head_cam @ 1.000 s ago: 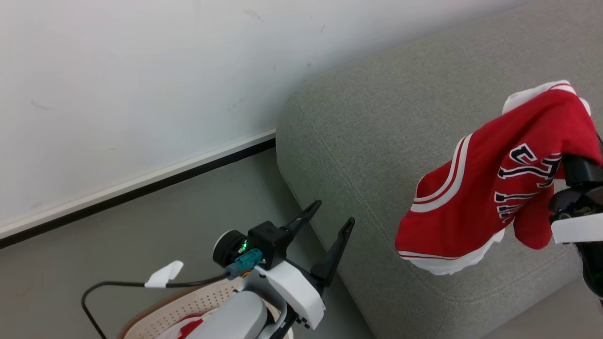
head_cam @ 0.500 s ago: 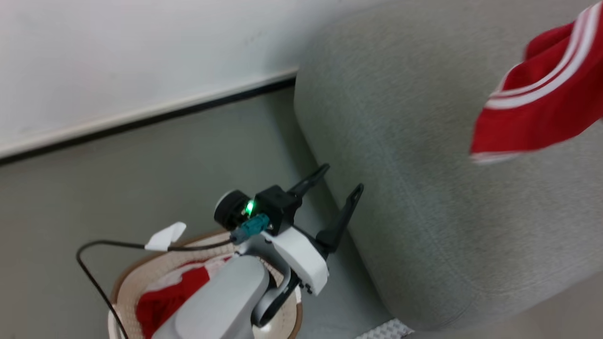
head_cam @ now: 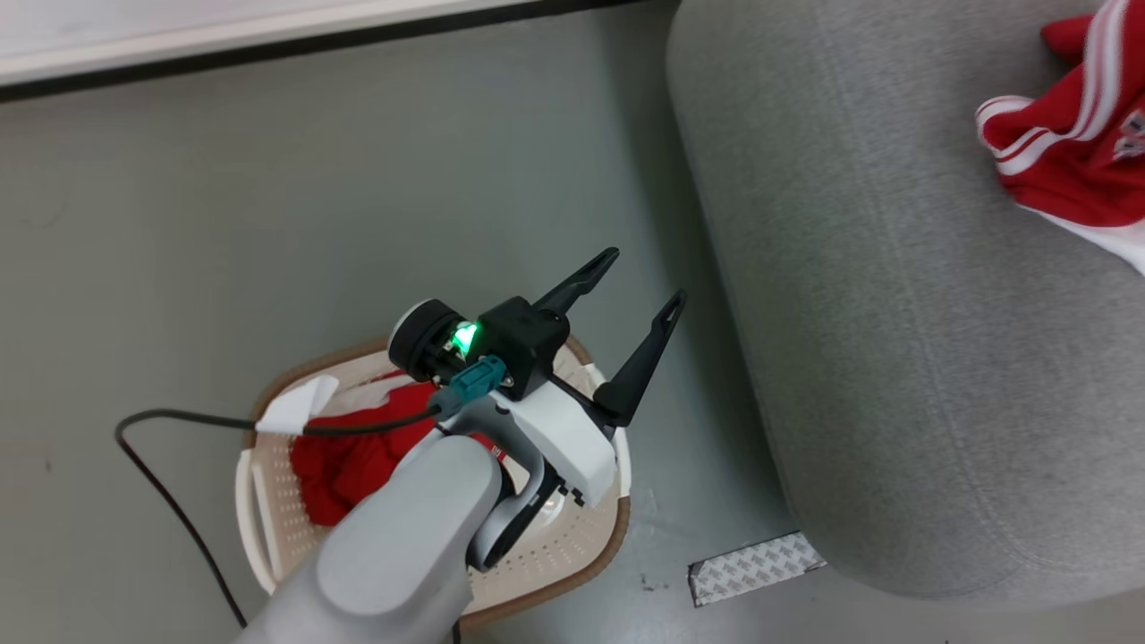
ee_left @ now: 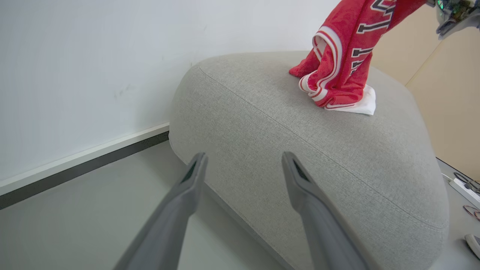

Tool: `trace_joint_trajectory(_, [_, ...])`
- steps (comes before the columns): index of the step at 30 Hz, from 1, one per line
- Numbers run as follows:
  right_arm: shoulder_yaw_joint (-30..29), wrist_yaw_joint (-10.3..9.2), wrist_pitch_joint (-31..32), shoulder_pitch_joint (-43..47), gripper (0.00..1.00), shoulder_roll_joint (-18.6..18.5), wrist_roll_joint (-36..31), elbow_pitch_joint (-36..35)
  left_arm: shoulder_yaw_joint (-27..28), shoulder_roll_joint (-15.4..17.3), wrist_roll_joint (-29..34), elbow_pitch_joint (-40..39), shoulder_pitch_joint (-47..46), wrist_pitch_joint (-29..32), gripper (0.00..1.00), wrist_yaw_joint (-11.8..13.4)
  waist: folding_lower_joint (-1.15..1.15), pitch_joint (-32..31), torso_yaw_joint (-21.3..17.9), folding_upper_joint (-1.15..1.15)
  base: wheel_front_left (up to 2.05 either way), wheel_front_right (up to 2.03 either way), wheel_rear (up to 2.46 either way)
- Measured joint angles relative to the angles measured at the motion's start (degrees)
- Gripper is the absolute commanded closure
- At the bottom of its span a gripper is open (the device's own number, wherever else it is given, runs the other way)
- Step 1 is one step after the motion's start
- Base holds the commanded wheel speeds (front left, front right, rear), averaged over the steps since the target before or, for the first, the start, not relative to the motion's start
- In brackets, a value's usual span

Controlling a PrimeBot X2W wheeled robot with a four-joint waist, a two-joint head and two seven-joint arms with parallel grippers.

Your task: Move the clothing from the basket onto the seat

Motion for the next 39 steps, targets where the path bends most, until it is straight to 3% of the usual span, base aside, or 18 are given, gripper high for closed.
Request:
trace_joint_trajectory(7, [10.15,0.0,7.25,-0.09,1.0,-1.94,0.99,4.8,0.73,-0.22,-1.04,0.79,-0.26,-1.33,0.0,-0.08,0.0,1.29,1.7,0.0,0.0,0.0,0.0])
trace_joint_trajectory(10, [14.28,0.0,11.83,-0.27,0.52,-2.76,1.01,7.01,1.16,-0.77,-2.61,1.02,-0.13,-1.85,0.0,-0.53,-0.01,0.48,1.73,0.0,0.0,0.0,0.0])
trace_joint_trajectory(11, [15.18,0.0,13.94,-0.27,0.02,-2.74,1.75,7.83,1.16,-0.98,-3.01,1.07,-0.01,-1.93,0.0,-0.54,-0.01,0.11,1.73,0.0,0.0,0.0,0.0])
trace_joint_trajectory(14, [18.53,0.0,19.28,-0.29,0.0,-3.55,3.33,8.77,1.31,-1.34,-3.61,1.25,0.25,-2.12,0.0,-0.71,-0.01,-1.08,1.73,0.0,0.0,0.0,0.0])
trace_joint_trajectory(26, [25.97,0.0,26.43,0.72,0.0,-9.58,7.83,5.26,2.71,-1.74,-5.95,3.5,5.13,-4.49,0.0,-0.42,-0.02,-9.26,2.42,0.0,0.0,0.0,0.0])
trace_joint_trajectory(34, [27.46,0.0,23.97,2.4,0.0,-13.48,10.18,-0.74,4.71,-1.58,-7.47,3.39,10.29,-5.09,0.0,0.26,-0.03,-17.45,3.57,0.0,0.0,0.0,0.0])
trace_joint_trajectory(39, [27.2,0.01,15.75,2.68,0.0,-14.9,9.2,-6.45,6.36,-1.09,-8.04,2.34,13.22,-5.31,0.0,1.12,-0.04,-22.02,5.0,0.0,0.0,0.0,0.0])
